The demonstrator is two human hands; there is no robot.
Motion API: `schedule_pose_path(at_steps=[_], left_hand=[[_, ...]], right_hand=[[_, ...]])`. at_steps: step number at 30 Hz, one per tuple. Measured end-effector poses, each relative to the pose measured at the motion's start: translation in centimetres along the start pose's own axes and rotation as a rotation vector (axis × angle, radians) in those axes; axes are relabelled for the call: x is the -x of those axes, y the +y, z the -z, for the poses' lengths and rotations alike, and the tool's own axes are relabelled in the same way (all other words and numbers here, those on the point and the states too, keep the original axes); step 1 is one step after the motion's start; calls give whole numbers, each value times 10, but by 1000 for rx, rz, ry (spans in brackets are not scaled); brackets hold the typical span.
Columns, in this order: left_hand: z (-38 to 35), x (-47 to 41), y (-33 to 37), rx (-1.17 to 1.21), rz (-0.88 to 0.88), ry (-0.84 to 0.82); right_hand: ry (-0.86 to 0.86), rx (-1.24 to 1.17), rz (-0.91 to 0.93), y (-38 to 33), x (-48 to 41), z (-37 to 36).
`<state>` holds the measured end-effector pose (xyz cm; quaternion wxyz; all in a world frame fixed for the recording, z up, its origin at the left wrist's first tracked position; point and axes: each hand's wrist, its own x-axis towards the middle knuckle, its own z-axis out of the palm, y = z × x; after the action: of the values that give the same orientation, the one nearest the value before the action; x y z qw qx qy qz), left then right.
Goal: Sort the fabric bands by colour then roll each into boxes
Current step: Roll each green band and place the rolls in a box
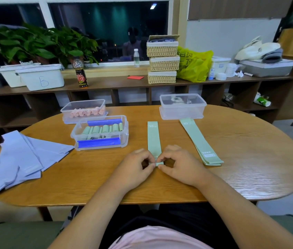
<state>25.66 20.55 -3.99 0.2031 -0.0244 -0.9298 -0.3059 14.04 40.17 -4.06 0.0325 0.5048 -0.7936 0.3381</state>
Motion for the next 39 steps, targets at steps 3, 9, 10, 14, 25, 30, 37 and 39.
schedule_pose_path(at_steps=[3, 9, 10, 14, 25, 30, 37, 39], left_hand=[[0, 0, -2, -3, 11, -18], [0, 1, -3, 36, 38, -5], [0, 1, -3, 37, 43, -4], [0, 1, -3, 47, 56, -10], [1, 1, -1, 20, 66, -15], [-1, 3, -1, -37, 13, 25], [-1, 4, 1, -79, -5, 70], [0, 5, 2, -92, -4, 63]], right_hand=[[-8, -25, 12, 0, 0, 0], [-14, -46, 14, 1, 1, 0], [-14, -49, 15, 1, 1, 1], [-20, -47, 8, 1, 1, 2], [-15, -23, -5, 2, 1, 2], [4, 34, 3, 0, 1, 1], [-9, 148, -5, -2, 0, 0], [-9, 175, 1, -4, 0, 0]])
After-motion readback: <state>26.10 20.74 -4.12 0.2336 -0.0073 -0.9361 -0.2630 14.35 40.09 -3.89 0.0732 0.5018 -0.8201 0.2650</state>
